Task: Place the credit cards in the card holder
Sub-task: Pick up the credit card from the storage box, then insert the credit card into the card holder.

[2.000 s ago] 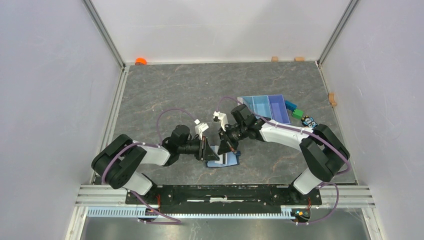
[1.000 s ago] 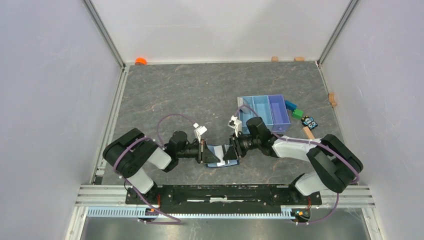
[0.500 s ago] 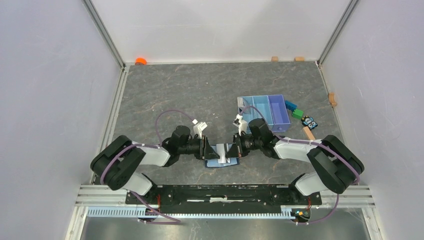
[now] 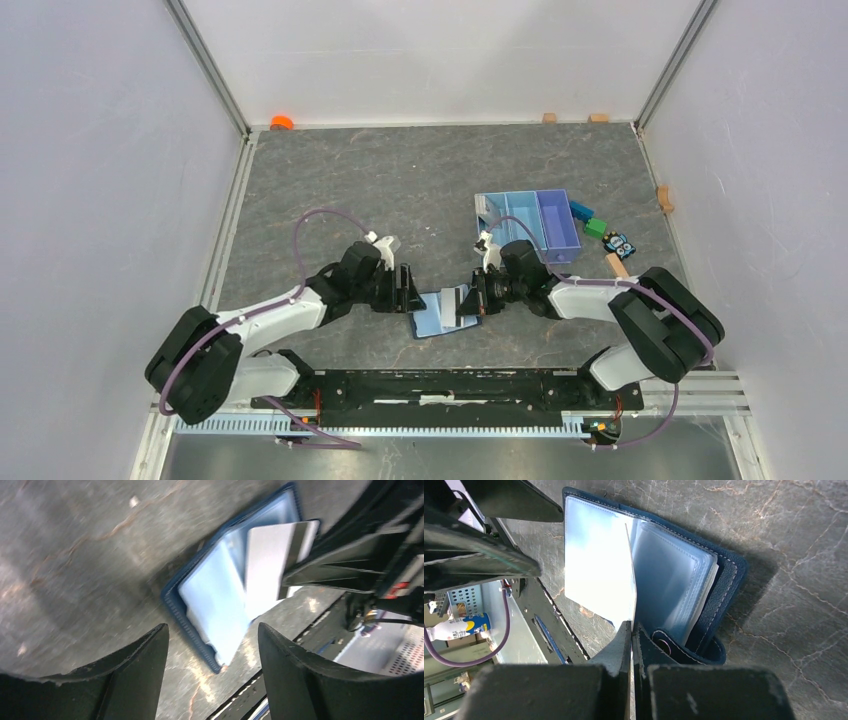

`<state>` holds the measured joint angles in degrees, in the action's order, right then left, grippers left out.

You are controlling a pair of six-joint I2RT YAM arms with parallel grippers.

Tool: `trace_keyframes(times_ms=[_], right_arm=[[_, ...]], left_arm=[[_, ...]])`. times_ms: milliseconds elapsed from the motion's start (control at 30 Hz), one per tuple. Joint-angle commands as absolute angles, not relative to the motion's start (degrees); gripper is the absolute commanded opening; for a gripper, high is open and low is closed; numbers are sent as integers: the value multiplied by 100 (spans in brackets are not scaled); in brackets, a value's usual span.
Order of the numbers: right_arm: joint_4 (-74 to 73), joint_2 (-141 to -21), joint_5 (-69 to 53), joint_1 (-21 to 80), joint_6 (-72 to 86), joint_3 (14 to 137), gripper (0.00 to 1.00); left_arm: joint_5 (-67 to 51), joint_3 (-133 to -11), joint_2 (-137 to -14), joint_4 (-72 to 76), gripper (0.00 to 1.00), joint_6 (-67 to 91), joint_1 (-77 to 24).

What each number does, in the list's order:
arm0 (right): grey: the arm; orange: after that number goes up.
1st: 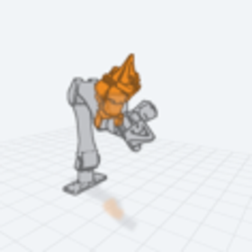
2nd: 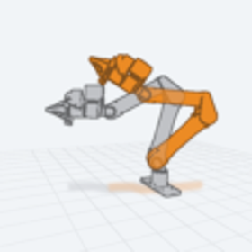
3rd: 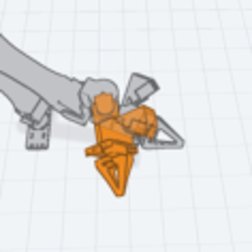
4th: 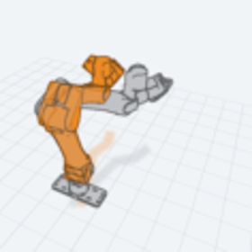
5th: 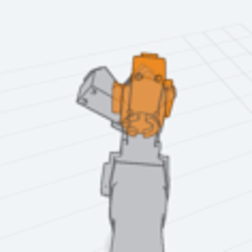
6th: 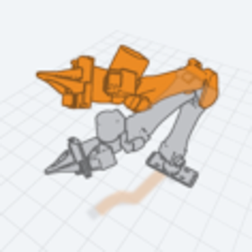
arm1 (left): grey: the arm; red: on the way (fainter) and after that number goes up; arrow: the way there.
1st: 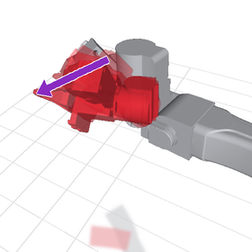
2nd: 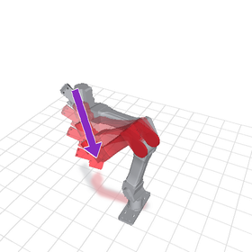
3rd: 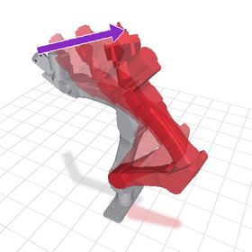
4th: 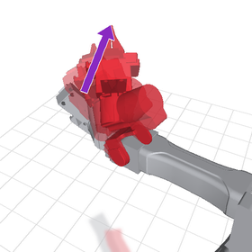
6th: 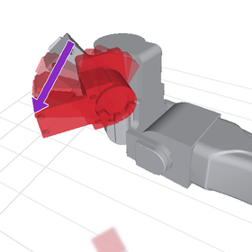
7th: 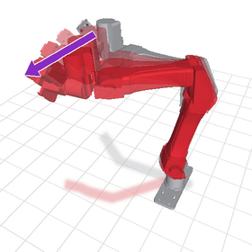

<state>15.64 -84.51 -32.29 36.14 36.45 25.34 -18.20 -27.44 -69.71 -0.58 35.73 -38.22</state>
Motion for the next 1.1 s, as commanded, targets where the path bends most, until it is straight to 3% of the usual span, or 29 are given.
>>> trace_keyframes(times_ms=[0, 133, 600, 1067], right_arm=[[1569, -8588, -3003, 3580, 3621, 2434, 0], [1545, -8661, -2988, 3587, 3624, 2443, 0], [755, -9032, -2968, 3625, 3275, 2730, 0], [-955, -9365, -2812, 3656, 2568, 3199, 0]], left_arm=[[-1354, -2885, -7105, -925, 72, 3820, -3803], [-1615, -2756, -7262, -523, 67, 4046, -3797], [-1925, -2559, -7762, 186, 31, 4206, -3797], [-1918, -2558, -7846, 193, 20, 4088, -3797]])
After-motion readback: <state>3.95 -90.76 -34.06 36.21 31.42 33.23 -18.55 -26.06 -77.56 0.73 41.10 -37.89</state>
